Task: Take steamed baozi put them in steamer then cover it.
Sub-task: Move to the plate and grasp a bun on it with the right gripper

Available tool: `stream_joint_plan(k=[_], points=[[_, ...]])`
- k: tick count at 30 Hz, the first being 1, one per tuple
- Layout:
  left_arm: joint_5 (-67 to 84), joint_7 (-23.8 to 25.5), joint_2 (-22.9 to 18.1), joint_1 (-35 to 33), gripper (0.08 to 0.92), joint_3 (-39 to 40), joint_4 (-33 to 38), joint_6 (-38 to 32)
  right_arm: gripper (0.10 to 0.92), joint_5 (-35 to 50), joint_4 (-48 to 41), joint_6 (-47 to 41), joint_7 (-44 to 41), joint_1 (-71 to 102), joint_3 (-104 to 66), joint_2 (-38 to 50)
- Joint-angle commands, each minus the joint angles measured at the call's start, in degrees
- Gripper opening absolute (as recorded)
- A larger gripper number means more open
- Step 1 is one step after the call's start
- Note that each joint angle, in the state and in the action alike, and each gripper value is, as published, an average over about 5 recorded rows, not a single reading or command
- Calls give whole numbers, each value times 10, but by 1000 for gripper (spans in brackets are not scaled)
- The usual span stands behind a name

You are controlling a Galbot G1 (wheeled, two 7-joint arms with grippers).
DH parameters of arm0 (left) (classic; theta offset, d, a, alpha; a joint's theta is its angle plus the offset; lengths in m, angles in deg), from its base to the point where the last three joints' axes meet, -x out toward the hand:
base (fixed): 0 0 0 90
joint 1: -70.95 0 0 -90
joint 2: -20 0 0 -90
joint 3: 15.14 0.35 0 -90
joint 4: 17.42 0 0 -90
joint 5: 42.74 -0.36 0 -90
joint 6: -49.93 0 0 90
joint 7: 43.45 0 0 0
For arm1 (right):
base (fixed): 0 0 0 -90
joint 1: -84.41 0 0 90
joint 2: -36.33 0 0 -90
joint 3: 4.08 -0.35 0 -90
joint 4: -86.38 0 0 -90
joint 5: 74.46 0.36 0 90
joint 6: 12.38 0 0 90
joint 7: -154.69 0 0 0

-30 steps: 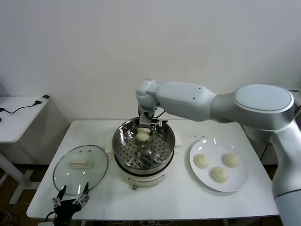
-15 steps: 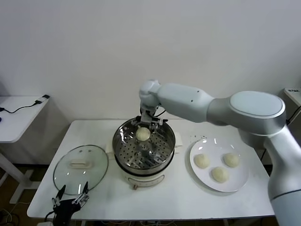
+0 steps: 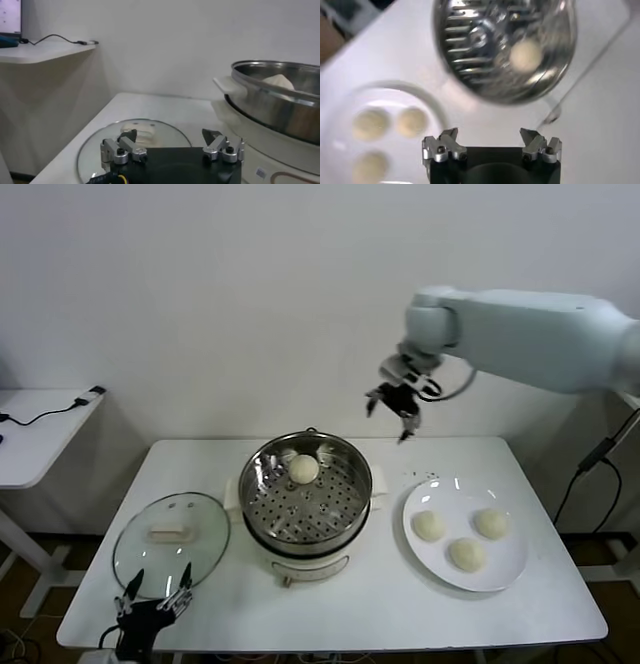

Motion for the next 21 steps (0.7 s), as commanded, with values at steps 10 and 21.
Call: stream_joint_plan(k=[10, 21], points=[[-5, 0, -4, 1, 823, 1, -3, 1, 823, 2, 45, -196, 80, 185, -27, 148], [-10, -1, -9, -11, 823, 0, -8, -8, 823, -48, -53, -210, 121, 329, -153, 81]])
